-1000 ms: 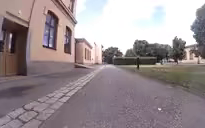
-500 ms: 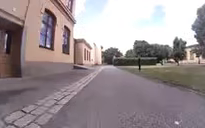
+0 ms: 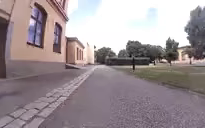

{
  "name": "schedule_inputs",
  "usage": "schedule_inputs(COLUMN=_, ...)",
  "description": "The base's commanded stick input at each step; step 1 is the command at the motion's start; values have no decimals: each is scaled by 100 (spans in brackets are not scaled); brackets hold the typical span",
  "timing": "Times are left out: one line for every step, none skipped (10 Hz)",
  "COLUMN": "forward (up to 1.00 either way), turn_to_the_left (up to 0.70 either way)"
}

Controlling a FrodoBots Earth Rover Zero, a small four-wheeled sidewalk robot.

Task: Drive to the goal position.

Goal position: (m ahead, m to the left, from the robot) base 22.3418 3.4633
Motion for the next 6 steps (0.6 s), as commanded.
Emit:
schedule_inputs(forward=85, turn_to_the_left=-7)
schedule_inputs(forward=85, turn_to_the_left=-16)
schedule_inputs(forward=85, turn_to_the_left=-11)
schedule_inputs(forward=85, turn_to_the_left=-5)
schedule_inputs(forward=85, turn_to_the_left=1)
schedule_inputs(forward=85, turn_to_the_left=1)
